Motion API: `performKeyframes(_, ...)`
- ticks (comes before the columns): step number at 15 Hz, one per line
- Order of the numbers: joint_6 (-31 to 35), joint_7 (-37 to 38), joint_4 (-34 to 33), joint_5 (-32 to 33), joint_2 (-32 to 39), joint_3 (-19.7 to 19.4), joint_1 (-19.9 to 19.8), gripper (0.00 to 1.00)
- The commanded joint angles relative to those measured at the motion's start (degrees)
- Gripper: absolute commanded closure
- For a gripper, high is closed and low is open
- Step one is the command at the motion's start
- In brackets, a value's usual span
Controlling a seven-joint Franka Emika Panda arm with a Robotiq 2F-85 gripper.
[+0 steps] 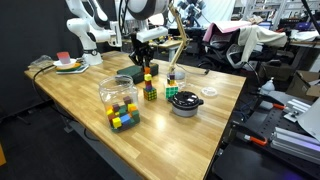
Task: Pick the orange block from the table and place it on the yellow block
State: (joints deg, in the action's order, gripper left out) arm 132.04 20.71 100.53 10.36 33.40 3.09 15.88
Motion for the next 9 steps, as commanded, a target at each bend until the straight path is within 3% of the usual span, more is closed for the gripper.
performKeyframes(1,0.14,0.07,-0.39,-0.94,0.15,-0.46,0.32,0.93)
performKeyframes(9,-2.96,-2.8,-3.52,-8.72,0.92,0.52,-2.86,0.93)
